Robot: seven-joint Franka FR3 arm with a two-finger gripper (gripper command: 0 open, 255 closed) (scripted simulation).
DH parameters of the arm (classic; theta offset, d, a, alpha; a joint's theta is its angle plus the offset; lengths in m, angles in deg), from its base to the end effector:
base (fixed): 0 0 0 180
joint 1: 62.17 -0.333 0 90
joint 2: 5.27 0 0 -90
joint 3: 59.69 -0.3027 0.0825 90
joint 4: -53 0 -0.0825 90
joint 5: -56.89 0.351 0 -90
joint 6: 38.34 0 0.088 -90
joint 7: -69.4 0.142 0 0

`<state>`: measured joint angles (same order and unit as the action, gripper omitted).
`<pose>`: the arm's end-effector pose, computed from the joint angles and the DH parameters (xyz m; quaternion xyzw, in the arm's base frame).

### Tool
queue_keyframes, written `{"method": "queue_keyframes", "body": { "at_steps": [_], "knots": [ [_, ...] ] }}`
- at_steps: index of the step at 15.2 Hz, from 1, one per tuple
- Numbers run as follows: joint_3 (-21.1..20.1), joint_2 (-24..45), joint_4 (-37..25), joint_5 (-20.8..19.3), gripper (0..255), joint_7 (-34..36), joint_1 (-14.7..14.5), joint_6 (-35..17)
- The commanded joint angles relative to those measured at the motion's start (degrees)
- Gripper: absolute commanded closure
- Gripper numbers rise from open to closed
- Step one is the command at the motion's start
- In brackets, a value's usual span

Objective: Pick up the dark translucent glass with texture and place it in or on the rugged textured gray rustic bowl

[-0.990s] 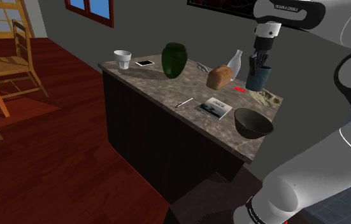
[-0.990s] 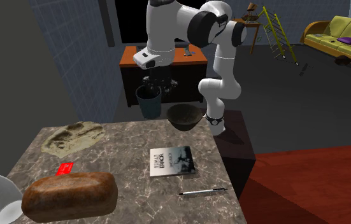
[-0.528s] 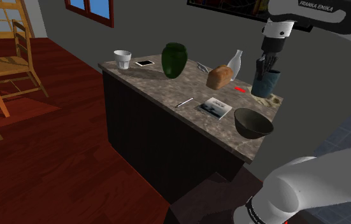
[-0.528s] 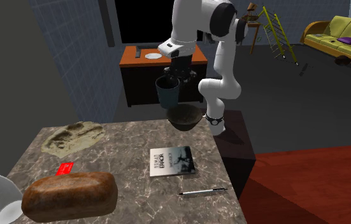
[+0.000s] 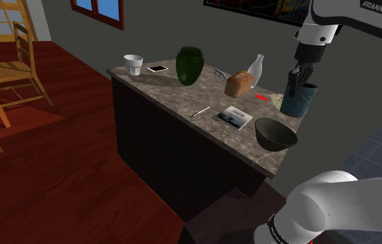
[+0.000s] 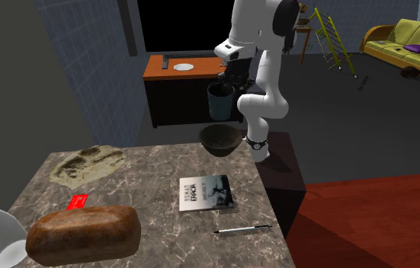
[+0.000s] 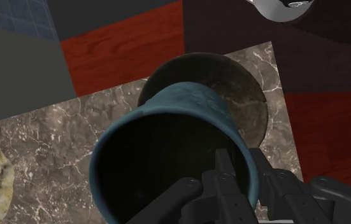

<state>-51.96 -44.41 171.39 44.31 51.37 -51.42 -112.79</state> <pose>0.2498 -0.1370 0.6160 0.9968 -0.0118 -0.0621 0.0481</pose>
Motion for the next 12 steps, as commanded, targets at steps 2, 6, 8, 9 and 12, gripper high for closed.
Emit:
{"method": "queue_keyframes", "body": {
  "at_steps": [2, 6, 8, 9, 12],
  "knots": [
    [-0.22, -1.79, 3.42, 0.04, 255, 0.68, 0.04, -1.52],
    [0.01, -3.04, 7.41, -0.13, 255, 1.13, 0.09, -4.23],
    [0.14, -3.61, 9.34, -0.22, 255, 1.36, 0.11, -5.58],
    [0.21, -3.88, 10.29, -0.27, 255, 1.47, 0.13, -6.26],
    [0.42, -4.62, 13.09, -0.44, 255, 1.79, 0.18, -8.30]
  ]
}}
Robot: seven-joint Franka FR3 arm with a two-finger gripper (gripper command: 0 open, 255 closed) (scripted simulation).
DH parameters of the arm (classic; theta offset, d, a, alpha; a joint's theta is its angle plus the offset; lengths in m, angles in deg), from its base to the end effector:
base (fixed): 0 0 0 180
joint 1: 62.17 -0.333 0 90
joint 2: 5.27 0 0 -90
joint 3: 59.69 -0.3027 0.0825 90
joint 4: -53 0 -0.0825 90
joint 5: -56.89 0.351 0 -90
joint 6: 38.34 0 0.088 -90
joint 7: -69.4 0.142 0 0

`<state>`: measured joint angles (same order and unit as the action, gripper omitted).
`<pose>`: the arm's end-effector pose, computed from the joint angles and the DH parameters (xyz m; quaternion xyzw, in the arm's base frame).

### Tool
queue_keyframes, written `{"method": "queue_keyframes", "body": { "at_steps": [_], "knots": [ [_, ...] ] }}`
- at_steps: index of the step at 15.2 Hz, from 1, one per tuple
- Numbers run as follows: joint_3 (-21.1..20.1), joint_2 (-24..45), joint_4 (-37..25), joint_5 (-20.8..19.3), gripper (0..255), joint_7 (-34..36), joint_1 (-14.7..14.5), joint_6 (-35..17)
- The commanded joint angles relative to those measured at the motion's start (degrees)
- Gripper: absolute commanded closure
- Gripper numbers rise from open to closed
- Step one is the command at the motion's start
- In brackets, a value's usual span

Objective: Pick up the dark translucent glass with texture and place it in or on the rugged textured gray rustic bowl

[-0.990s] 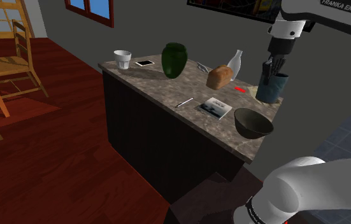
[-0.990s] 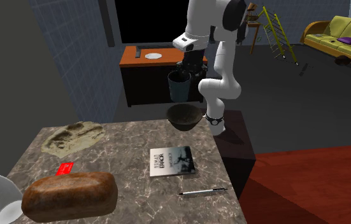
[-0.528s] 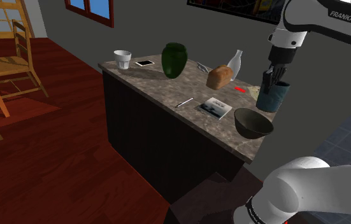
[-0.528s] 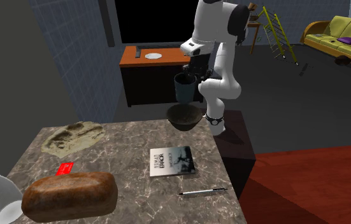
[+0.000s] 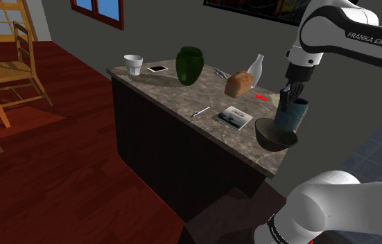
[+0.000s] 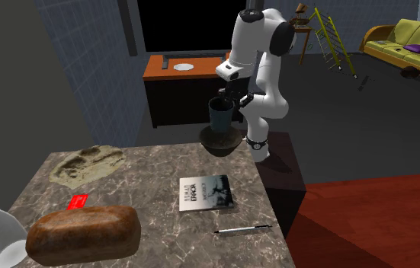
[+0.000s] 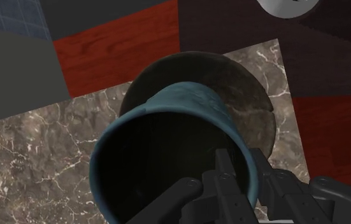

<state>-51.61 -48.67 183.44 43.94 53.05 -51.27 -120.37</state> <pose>0.2465 -0.1332 0.5591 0.9968 -0.0120 -0.0627 0.0483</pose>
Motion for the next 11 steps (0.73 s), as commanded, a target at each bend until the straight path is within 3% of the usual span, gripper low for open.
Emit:
{"method": "queue_keyframes", "body": {
  "at_steps": [1, 6, 11],
  "knots": [
    [0.15, -0.58, 1.95, -0.13, 255, 0.21, 0.05, -1.40],
    [0.50, -1.48, 5.95, -0.43, 255, 0.69, 0.14, -4.48],
    [0.50, -1.47, 5.95, -0.43, 255, 0.68, 0.14, -4.49]
  ]
}}
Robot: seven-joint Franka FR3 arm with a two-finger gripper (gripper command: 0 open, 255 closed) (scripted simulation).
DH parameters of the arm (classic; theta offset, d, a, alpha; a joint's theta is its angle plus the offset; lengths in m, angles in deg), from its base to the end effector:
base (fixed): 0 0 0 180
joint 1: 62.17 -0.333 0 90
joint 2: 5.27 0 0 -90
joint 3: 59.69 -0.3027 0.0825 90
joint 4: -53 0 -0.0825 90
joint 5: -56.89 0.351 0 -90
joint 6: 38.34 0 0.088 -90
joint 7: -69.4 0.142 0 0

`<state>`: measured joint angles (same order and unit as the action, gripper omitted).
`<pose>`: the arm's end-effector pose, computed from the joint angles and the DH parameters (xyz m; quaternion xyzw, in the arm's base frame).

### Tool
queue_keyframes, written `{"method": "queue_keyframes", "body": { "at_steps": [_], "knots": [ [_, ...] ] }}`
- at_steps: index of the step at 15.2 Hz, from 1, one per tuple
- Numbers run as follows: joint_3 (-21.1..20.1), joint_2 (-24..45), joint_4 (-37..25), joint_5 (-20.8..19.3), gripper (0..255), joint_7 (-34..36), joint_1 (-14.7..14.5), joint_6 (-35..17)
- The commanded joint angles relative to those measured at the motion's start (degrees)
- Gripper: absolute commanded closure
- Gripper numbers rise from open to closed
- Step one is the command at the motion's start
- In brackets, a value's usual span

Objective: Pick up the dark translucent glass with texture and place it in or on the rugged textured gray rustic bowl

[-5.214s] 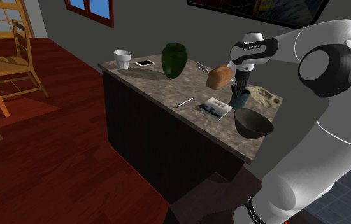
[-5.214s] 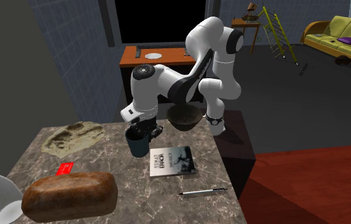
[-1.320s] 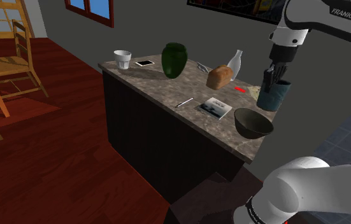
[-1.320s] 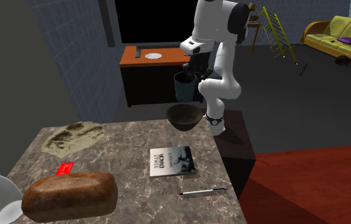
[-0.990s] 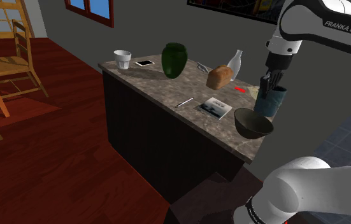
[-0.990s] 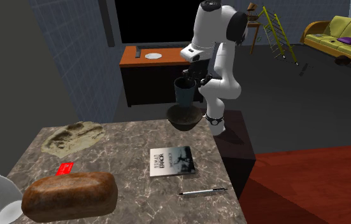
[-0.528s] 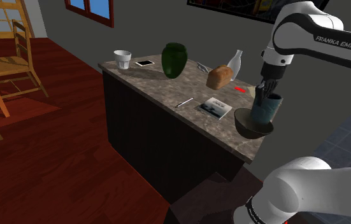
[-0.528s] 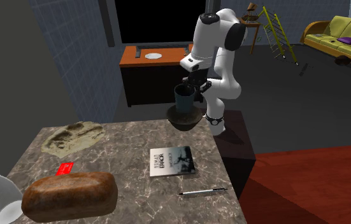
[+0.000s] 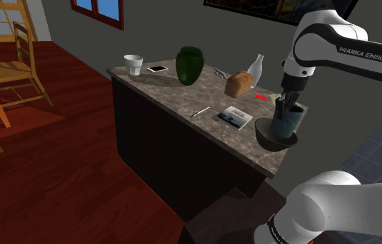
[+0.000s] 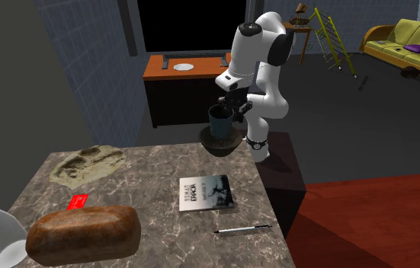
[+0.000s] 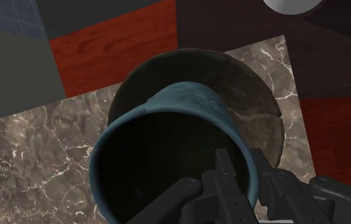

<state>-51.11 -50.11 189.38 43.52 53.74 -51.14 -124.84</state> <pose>0.2462 -0.1332 0.5274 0.9968 -0.0121 -0.0627 0.0483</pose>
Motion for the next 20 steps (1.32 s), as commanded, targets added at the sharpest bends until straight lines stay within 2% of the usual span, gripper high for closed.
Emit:
{"method": "queue_keyframes", "body": {
  "at_steps": [1, 2, 3, 8, 12, 20],
  "knots": [
    [0.00, -0.02, 0.01, -0.01, 255, 0.00, 0.00, -0.02],
    [0.00, -0.02, 0.01, -0.01, 255, 0.00, 0.00, -0.02],
    [0.00, -0.02, 0.01, -0.01, 0, 0.00, 0.00, -0.02],
    [0.00, -0.03, 0.02, -0.01, 0, 0.00, 0.00, -0.01],
    [-1.21, 2.82, -8.95, 1.05, 0, -0.31, -0.44, 6.16],
    [-1.21, 2.82, -8.95, 1.05, 0, -0.31, -0.43, 6.16]
  ]
}}
